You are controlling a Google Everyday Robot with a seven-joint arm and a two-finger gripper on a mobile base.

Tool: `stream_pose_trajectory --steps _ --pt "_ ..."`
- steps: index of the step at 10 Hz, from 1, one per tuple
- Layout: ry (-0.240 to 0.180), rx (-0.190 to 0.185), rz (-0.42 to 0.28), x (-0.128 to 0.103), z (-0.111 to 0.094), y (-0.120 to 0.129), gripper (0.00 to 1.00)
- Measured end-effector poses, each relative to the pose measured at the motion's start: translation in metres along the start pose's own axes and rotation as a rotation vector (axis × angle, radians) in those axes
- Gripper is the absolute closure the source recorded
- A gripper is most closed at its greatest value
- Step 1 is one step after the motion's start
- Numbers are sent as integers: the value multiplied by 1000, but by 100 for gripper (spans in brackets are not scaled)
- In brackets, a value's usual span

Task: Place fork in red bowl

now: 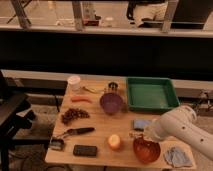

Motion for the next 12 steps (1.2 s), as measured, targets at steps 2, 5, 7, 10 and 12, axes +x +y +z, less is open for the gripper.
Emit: stream_pose_trajectory --steps 2,5,7,10,12 --pt "-5 -1 10 8 0 5 100" --pt "-10 -2 18 14 3 9 100" --pt "-14 -4 20 15 4 14 100" --pt "-18 -5 27 16 5 19 89" --pt "-20 -7 31 16 4 24 69"
